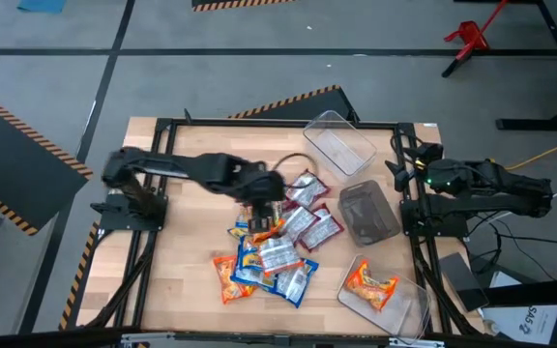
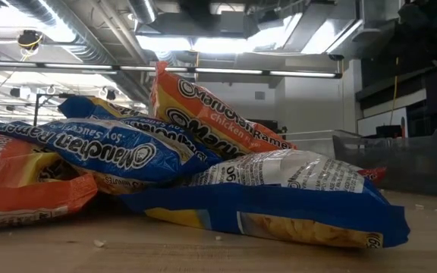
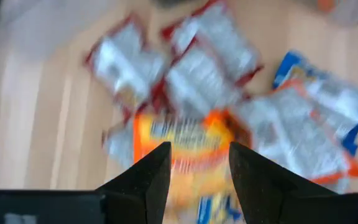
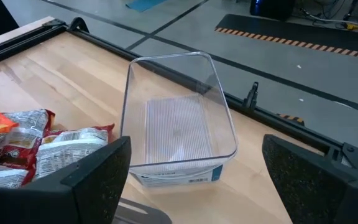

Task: Sort Maruchan noodles
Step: Put the orange bag into the bottom transparent bin

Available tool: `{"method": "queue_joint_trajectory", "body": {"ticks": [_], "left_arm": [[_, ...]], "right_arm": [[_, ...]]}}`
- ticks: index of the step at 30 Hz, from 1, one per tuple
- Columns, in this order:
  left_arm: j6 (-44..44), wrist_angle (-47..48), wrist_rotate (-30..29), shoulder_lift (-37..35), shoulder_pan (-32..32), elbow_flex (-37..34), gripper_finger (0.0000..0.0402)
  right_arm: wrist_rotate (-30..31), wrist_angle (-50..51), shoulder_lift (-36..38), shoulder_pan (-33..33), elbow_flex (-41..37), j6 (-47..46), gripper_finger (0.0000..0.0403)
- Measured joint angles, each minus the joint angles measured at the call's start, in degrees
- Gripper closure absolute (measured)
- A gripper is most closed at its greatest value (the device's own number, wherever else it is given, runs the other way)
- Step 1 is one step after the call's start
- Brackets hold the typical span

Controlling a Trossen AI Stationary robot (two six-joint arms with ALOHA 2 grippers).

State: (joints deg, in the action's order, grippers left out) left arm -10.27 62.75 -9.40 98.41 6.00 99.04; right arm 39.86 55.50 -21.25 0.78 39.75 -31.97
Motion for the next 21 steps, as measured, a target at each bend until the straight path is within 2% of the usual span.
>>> {"method": "queue_joint_trajectory", "body": {"ticks": [3, 6, 10, 13, 15, 21], "left_arm": [[-6.3, -9.2, -2.8, -7.6, 0.2, -13.7, 0.0243], [-9.9, -23.5, -3.4, -14.9, -0.7, -26.8, 0.0243], [-11.7, -34.5, -3.1, -18.9, -4.8, -39.3, 0.0243], [-11.7, -40.5, -0.5, -19.2, -8.1, -45.2, 0.0240], [-11.6, -41.1, 2.2, -19.1, -10.2, -48.4, 0.0233], [-10.4, -44.8, 6.0, -18.6, -15.7, -52.8, 0.0196]], "right_arm": [[-0.1, 0.0, 0.0, 0.0, 0.0, -0.1, 0.0052], [-0.1, -0.1, -0.3, 0.0, 0.0, -0.1, 0.0052], [-0.1, -0.1, -0.3, 0.0, 0.0, -0.2, 0.0052], [-0.1, -0.1, -0.6, 0.0, 0.0, -0.6, 0.0052], [0.0, 0.0, -0.6, 0.0, 0.0, -0.7, 0.0052], [0.0, 0.0, -0.8, 0.0, -0.1, -0.7, 0.0052]]}}
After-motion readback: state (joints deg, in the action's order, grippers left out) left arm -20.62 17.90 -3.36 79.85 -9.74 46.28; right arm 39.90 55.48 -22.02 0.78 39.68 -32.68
